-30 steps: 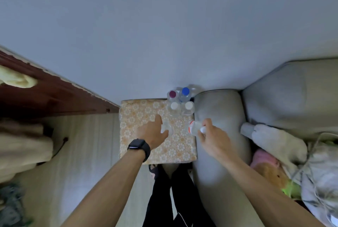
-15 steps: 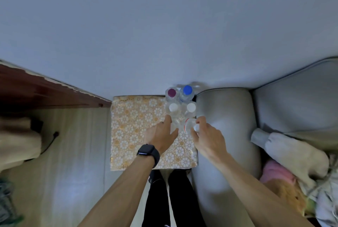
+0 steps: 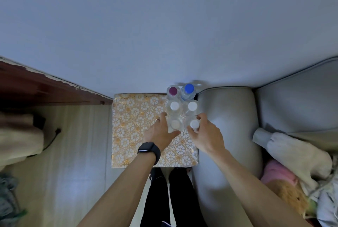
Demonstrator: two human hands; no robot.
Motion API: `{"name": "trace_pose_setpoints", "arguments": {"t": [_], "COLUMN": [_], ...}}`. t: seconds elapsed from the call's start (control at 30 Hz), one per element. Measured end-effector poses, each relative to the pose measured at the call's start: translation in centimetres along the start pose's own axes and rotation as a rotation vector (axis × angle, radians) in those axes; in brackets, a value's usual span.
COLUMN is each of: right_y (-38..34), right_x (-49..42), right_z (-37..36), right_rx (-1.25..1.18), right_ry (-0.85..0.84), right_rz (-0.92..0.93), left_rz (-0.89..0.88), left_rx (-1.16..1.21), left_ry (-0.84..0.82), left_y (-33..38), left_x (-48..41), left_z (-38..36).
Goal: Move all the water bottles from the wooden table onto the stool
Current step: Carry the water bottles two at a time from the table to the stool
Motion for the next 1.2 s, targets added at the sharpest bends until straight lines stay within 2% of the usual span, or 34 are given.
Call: {"name": "trace_pose_setpoints", "arguments": {"t": [0.07, 0.13, 0.27, 0.37, 0.67, 0.83, 1.2], "right_y": [0.4, 0.7, 1.0, 0.7, 0.4, 0.2, 0.2], "right_x": [-0.3, -0.5, -0.6, -0.4, -0.3, -0.3, 0.0], "right_z": [-0.4, -0.9, -1.3, -1.4, -1.8, -1.9, -2.1], "right_rx": [0.009, 0.037, 0.083, 0.127, -0.017, -0.121, -0.132], "right_ry": [-0.030, -0.054, -0.031, -0.032, -0.010, -0.064, -0.038], "right_rz": [-0.079, -0.124, -0.087, -0.066, -0.035, -0.129, -0.114], "left_rz": [0.075, 0.078, 0.065, 0.052, 0.035, 0.054, 0.118], "left_rx": [0.088, 0.209, 0.359, 0.385, 0.313, 0.392, 0.493], "left_ry": [-0.050, -0.106, -0.100, -0.101, -0.149, -0.167, -0.105], "left_y": [-0.9, -1.2, -1.3, -1.4, -1.5, -0.7, -0.7], "left_x": [-0.2, -0.4, -0.4, -0.2, -1.2, -1.6, -1.0], "left_z": [-0.9, -1.7, -2.1, -2.3, -1.7, -1.7, -2.4]}}
Point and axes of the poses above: each hand's wrist, its own x-axis away from the middle knuckle, its own z-axis out of the back of the hand, y = z × x, the point moved 3 cm from there along -x, towards the middle knuckle
